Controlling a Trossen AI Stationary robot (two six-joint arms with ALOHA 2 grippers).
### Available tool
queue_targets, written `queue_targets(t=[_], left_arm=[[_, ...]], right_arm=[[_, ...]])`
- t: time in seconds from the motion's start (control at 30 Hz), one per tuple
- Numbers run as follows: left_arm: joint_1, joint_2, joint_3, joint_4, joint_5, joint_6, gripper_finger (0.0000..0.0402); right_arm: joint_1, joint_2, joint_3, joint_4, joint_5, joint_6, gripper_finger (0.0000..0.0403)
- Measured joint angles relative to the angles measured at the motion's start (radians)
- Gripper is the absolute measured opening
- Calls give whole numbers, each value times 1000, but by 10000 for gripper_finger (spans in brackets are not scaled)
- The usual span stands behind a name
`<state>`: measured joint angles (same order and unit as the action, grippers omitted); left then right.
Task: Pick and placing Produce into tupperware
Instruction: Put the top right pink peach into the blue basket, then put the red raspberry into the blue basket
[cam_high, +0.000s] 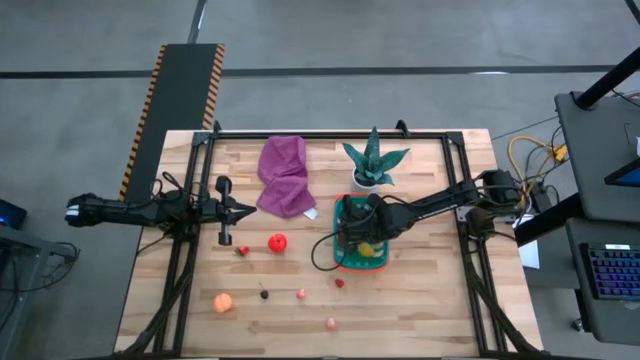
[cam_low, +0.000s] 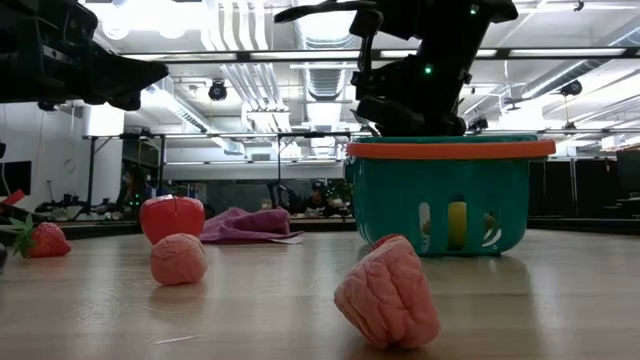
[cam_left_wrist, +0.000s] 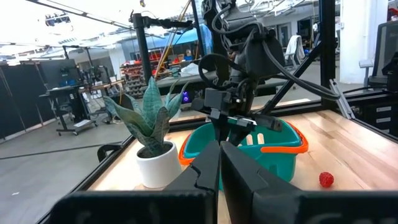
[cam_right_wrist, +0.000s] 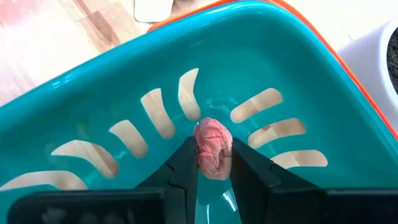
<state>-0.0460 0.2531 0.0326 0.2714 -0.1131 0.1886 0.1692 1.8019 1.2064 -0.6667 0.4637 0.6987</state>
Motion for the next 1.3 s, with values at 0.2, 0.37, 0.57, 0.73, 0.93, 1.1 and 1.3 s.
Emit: queue_targets(t=[0.2,0.37,0.57,0.73,0.93,1.1,1.3], left_arm=[[0,0,0,0,0,0,0],[0,0,0,0,0,-1,0],[0,0,0,0,0,-2,0],[0,0,0,0,0,-2,0],[0,0,0,0,0,-2,0],[0,0,0,0,0,-2,0],[0,0,0,0,0,-1,0]], right_arm=[[0,0,0,27,0,0,70],[0,0,0,33,6,-3,70],[0,0,0,48,9,-3,88],[0,0,0,49,9,-3,104],[0,0,0,51,16,-3,112],[0,0,0,52,36,-3,119],[0,-9,-1,48,37,-23,118]])
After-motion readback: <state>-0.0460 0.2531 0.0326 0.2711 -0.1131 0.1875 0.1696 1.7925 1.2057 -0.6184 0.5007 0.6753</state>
